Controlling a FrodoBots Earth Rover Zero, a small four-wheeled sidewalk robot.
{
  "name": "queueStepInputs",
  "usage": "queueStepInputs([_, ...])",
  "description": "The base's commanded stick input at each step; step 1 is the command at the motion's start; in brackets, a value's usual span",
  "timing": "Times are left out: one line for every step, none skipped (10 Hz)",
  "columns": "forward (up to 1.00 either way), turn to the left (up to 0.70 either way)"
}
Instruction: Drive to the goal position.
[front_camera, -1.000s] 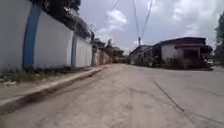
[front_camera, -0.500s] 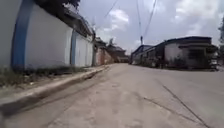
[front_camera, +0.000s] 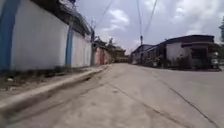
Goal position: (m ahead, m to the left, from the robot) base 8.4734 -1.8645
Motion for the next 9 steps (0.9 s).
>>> queueStepInputs([0.90, 0.00])
queueStepInputs([0.90, 0.00])
queueStepInputs([0.90, 0.00])
queueStepInputs([0.90, 0.00])
queueStepInputs([0.90, 0.00])
queueStepInputs([0.90, 0.00])
queueStepInputs([0.90, 0.00])
queueStepInputs([0.90, 0.00])
queueStepInputs([0.90, 0.00])
